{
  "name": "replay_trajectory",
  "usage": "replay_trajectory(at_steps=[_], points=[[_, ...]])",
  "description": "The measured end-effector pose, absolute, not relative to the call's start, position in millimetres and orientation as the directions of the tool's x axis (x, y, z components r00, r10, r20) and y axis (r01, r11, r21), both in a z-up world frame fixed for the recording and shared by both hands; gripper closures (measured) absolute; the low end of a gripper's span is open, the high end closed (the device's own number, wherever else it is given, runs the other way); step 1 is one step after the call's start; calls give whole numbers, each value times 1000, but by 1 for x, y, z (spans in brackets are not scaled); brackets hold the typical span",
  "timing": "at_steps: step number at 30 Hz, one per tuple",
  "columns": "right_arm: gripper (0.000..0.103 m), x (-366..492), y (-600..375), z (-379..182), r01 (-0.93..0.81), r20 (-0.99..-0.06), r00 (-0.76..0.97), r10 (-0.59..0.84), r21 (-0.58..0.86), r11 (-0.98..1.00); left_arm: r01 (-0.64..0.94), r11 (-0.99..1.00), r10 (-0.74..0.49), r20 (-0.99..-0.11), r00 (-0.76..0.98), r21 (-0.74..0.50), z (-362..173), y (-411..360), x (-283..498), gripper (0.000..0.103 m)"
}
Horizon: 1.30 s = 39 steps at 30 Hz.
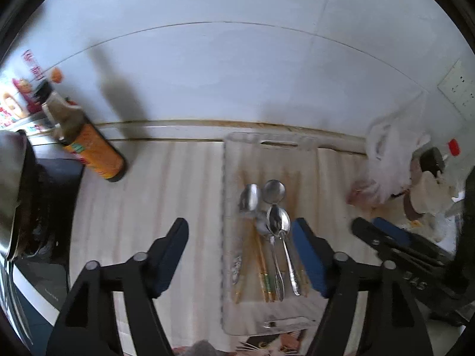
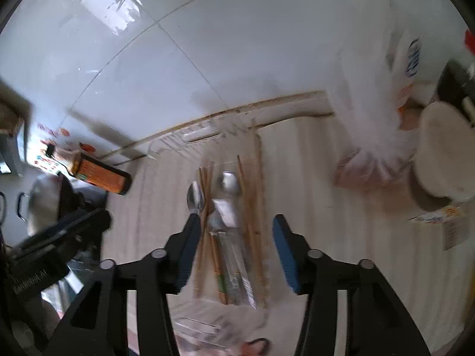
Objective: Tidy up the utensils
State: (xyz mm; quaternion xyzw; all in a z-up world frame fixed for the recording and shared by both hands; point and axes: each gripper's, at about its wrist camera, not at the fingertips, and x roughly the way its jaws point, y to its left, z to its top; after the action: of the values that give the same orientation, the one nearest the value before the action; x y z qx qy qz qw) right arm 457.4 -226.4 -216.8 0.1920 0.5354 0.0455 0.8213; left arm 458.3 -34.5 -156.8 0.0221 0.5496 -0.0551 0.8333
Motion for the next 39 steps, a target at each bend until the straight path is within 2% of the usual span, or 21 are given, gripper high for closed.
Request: replay_trajectory(at_steps=[6,8,11,13,15,22,29,39], points=[[44,433,-227,-212,126,-882,436,175,253,959,78,995,24,-899,436,65,-167,-25,429,28],[40,424,-223,-212,121,-888,436,147,220,968,66,994,45,-892,450,83,-170,-23,420,19],[29,411,-218,-214,114,-898,431,92,156,981,60,991,76,-881,466,118,-174,-21,407,2],[8,401,-214,-214,105,-898,437,49,105,989,55,990,92,-874,477,134,-175,-20,401,1],[0,392,-213,-213,102,-896,443,15,67,992,50,988,103,-872,478,144,-176,-19,395,0],[0,375,-207,-202,85,-874,483,-55,-15,996,29,988,120,-862,492,154,-178,-21,380,0],[0,359,-201,-190,74,-853,517,-66,-32,997,-5,990,126,-850,512,144,-170,-16,360,0],[0,291,-188,-134,114,-789,605,-105,-45,992,15,995,65,-782,620,94,-108,-3,289,0]])
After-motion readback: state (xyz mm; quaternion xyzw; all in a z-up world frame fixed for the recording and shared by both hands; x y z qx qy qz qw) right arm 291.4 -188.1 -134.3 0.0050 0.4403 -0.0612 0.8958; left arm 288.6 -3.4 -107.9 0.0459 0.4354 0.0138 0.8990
